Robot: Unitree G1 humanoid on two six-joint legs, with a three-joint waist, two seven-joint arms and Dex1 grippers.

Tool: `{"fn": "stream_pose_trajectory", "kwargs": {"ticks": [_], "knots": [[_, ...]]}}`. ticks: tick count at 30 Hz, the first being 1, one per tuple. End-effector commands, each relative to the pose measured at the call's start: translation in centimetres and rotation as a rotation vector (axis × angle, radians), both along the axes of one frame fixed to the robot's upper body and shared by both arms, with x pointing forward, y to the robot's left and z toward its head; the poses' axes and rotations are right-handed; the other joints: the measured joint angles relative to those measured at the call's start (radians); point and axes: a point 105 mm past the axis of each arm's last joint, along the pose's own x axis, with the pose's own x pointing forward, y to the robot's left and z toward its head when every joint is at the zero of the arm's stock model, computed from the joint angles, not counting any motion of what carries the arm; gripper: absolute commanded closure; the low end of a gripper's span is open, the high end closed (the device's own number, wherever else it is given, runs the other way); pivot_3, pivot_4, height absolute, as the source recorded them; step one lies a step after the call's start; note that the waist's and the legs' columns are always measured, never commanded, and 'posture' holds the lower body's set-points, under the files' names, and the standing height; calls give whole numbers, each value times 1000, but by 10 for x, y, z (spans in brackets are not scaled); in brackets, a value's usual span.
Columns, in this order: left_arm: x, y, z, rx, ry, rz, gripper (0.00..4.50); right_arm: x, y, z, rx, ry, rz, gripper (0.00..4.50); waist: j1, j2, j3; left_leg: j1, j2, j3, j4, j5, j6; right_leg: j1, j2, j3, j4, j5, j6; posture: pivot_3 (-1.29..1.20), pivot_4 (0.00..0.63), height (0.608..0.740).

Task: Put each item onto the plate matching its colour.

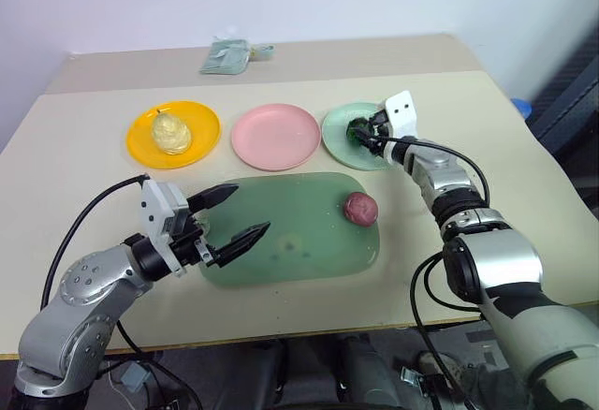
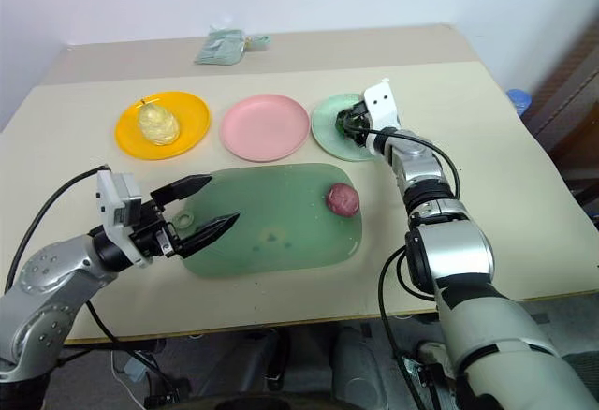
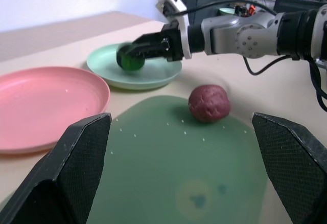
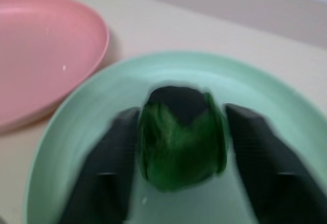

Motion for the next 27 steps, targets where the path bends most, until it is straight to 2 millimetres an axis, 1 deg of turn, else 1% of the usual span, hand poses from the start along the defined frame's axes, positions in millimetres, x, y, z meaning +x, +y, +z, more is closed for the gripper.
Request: {"fn": "stream_pose_trajectory", "kwargs": {"ticks": [1,4,8,9,11,13,14,16,18,22,25,27], "knots": [[-4,6,5,9,-41,-13,0,3,3,39,0,-134,37,24,1,1,0,0,0,0,0,0,0,0,0,0,0,0,0,0,150,740],[-8,9,0,16,-25,-53,0,-2,-7,49,21,-173,77,24,4,1,0,0,0,0,0,0,0,0,0,0,0,0,0,0,150,740],[-14,9,-4,28,-4,-124,0,-22,-21,55,37,-191,188,24,9,1,1,0,0,0,0,0,0,1,0,0,-1,0,0,0,150,740],[-14,10,-6,35,0,-145,0,-35,-26,55,42,-183,230,24,9,1,0,0,0,0,0,0,0,1,0,0,-1,0,0,0,150,740],[-14,13,-7,44,2,-176,0,-63,-31,52,41,-156,300,24,16,2,0,0,0,-2,0,0,0,1,0,-1,-1,0,0,0,150,740],[-13,11,-7,50,4,-230,0,-101,-35,46,60,-95,370,24,28,3,1,0,0,-1,-1,0,1,0,0,0,-1,0,0,0,150,740],[-13,11,-7,51,4,-247,0,-114,-34,44,66,-68,391,24,30,5,1,0,0,-1,-1,0,1,0,-1,0,-1,0,0,0,150,740],[-12,9,-7,55,5,-272,0,-135,-32,39,82,-11,421,24,23,7,1,0,0,0,-2,-1,1,0,-1,0,-1,0,-1,0,150,740],[-9,6,-6,61,4,-293,0,-150,-29,32,101,41,435,24,23,8,1,0,0,1,-1,-3,6,-1,-1,1,0,0,-1,0,150,740],[-4,1,-1,62,0,-316,0,-162,-18,22,133,106,454,24,28,8,0,1,1,1,-1,-4,6,1,-1,1,0,0,-1,0,150,740],[-1,-1,1,62,-1,-323,0,-163,-9,17,153,137,471,24,31,8,1,1,1,1,-1,-4,7,1,-1,1,0,0,-1,0,150,740],[-1,-1,1,68,-2,-328,0,-160,-1,6,147,169,484,24,31,8,0,1,1,1,-1,-4,6,1,-1,1,0,0,-1,0,150,740]]}}
